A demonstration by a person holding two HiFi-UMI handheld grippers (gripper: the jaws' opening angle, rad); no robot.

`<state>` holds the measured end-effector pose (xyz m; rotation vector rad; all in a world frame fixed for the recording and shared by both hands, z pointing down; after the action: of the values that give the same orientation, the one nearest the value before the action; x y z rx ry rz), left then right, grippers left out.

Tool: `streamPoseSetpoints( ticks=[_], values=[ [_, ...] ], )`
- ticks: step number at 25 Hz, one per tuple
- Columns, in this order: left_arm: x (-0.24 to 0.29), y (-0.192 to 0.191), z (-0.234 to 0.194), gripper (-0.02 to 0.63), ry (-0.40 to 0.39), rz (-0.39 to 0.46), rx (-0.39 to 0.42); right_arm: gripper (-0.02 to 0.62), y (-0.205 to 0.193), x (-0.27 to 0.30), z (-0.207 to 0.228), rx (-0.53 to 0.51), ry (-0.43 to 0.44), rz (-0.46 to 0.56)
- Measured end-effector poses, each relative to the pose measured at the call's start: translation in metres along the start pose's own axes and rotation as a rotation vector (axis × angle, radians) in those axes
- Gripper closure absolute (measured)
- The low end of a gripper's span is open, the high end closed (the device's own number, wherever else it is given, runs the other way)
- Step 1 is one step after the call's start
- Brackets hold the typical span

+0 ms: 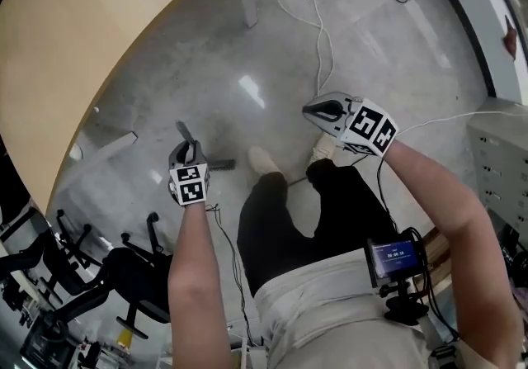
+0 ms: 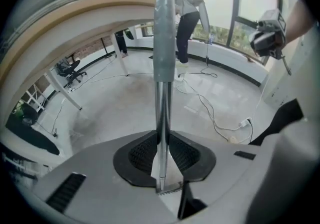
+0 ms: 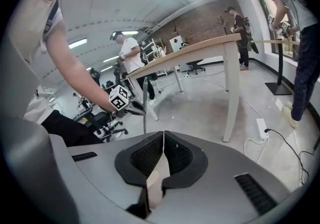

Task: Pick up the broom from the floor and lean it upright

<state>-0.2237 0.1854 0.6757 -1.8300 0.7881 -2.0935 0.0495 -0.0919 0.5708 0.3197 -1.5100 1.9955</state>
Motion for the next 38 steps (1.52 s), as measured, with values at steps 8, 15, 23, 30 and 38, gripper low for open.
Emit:
streamPoseSetpoints(
  ticks=[8,15,23,30,38],
  values=[
    [-0.026,0.015,-0.027,0.535,0.111,0.141,-0.296,0.577,0.060,0.034,-0.041,-0.024,0.102,0.042],
    [0.003,0.053,-0.047,0.535,0.146,0.177,-0.385,0.577,0.084,0.050,-0.048,-0.045,0.115,0.020],
    [0.024,0.062,-0.085,0.535,0.166,0.230,-0.442,0.577,0.079,0.057,-0.052,-0.024,0.083,-0.033],
    [0.024,0.060,-0.098,0.535,0.232,0.277,-0.509,0.577,0.087,0.062,-0.047,-0.020,0.071,-0.042],
    [0.027,0.065,-0.107,0.534,0.267,0.298,-0.539,0.577,0.087,0.064,-0.043,-0.013,0.075,-0.054]
  ],
)
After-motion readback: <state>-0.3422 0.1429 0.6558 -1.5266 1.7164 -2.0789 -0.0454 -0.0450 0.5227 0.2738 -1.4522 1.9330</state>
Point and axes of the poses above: the fingertips, and each gripper's own axes: x forward along the fingers, z to its right, y out of its top, the point moved 9 cm from there along -x, backward along the fingers, and after that the axes turned 5 degrees about z, right-handed, at the moved point
